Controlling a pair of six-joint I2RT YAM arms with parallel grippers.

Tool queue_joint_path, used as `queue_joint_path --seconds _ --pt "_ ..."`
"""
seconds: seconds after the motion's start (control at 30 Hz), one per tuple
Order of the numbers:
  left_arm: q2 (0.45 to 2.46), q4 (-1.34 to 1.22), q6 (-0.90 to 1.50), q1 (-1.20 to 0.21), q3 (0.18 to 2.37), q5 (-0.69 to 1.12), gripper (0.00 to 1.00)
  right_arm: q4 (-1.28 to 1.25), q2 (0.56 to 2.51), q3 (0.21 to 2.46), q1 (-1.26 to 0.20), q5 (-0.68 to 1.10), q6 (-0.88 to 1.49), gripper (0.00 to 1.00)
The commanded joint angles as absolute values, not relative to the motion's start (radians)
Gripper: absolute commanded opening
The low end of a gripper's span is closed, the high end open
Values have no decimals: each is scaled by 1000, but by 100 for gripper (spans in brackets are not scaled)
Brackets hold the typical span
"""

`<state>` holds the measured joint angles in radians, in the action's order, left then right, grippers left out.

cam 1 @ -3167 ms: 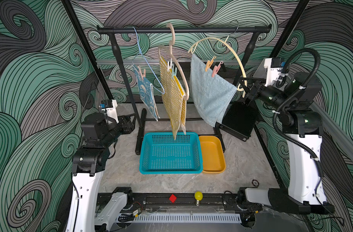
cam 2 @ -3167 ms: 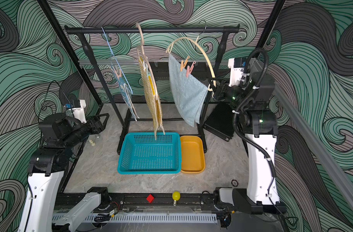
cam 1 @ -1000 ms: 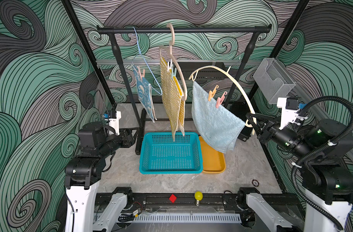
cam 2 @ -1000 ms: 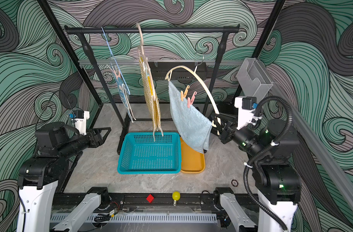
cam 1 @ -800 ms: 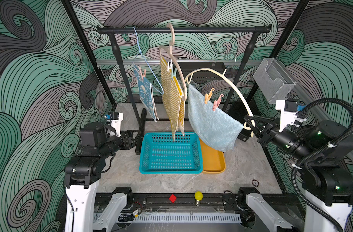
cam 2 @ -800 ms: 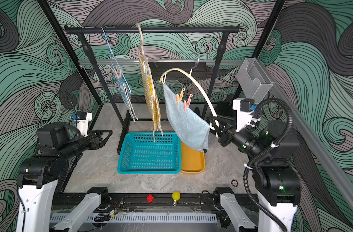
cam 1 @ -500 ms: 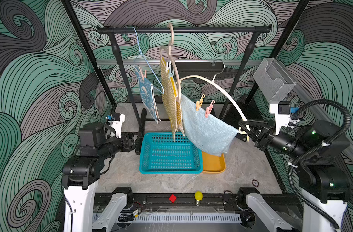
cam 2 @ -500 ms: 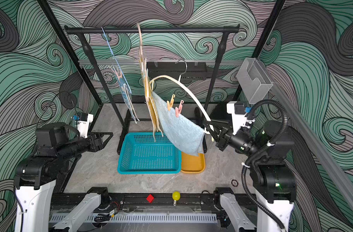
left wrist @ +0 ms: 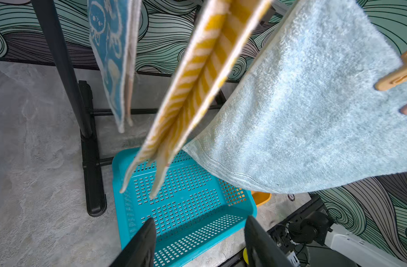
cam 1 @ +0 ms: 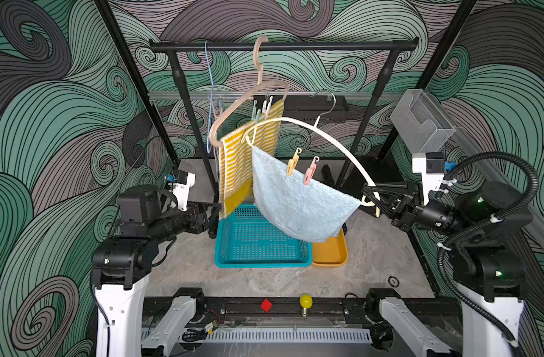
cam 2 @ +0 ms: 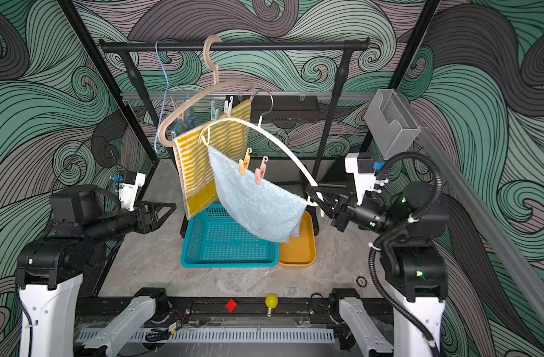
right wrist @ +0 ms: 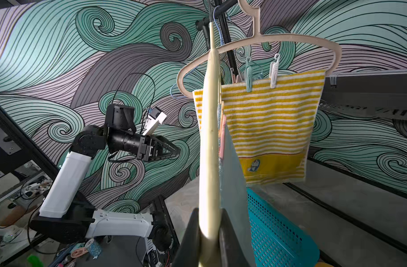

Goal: Remove the clothespins securing towels to the hanger
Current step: Pick up the hanger from the clothesline.

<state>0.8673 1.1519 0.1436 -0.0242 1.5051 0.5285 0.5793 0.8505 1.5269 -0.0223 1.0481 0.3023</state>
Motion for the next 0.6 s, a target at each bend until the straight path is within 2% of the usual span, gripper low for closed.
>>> queue_joint_path --seconds 0.0,0.57 --pt "870 1152 152 -31 1520 568 60 457 864 1518 -47 1098 313 0" --pt "850 1132 175 -31 1487 563 59 390 948 1438 -250 1064 258 0"
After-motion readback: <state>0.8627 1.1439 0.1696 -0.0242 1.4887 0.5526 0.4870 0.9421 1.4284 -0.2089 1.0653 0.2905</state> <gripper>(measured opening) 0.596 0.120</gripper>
